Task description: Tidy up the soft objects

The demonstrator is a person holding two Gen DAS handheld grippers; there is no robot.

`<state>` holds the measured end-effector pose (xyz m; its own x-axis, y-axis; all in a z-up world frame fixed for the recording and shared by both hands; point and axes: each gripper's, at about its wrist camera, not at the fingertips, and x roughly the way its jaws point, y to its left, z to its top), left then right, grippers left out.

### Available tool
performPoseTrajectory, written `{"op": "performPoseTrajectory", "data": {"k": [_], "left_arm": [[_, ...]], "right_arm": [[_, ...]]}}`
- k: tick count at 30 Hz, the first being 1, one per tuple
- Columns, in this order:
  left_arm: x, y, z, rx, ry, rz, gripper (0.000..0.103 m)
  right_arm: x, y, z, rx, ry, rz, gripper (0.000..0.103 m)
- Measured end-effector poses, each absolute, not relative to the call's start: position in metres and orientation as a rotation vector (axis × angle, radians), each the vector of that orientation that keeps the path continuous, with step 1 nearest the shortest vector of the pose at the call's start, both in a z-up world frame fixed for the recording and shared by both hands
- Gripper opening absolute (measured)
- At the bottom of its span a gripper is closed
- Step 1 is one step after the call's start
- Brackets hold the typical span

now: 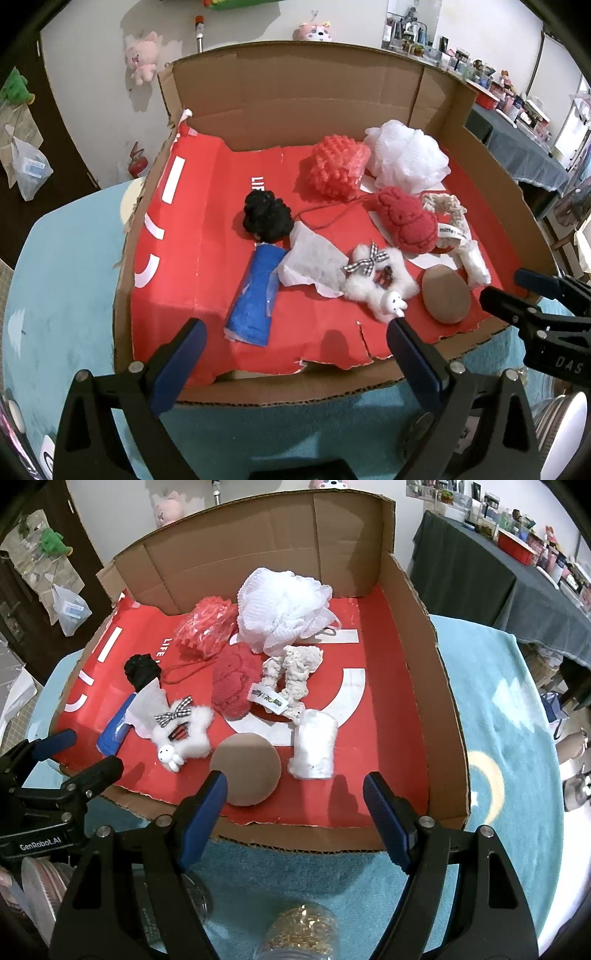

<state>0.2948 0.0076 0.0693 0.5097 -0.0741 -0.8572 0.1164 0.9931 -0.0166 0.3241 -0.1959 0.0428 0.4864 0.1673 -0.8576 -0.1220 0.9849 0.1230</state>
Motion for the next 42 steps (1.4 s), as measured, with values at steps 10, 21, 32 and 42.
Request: {"op": "performPoseTrajectory", "data": {"k": [10,21,32,42], "left_arm": [[0.2953,0.0088,0.0675,0.033,1.034,-0.116,0.1],[0.2952,0.0094,0.0669,0.028,1.035,-0.116,0.1],[0.2954,0.0097,0.0664,0.025,1.038,-0.117,0.1],[0.2957,0.0103,0.066,0.022,1.039,-0.114,0.1]], "right_arm": [[0.324,-0.1956,0.0426,0.045,1.047,0.174,0.076],[0.3239,-0.1956,0.0424,0.046,1.047,0.174,0.076],[0.3239,-0.1956,0.0425,0.045,1.047,0.174,0.076],[0.3238,-0.196,0.0421,0.043,1.043,0.173,0.076]]}}
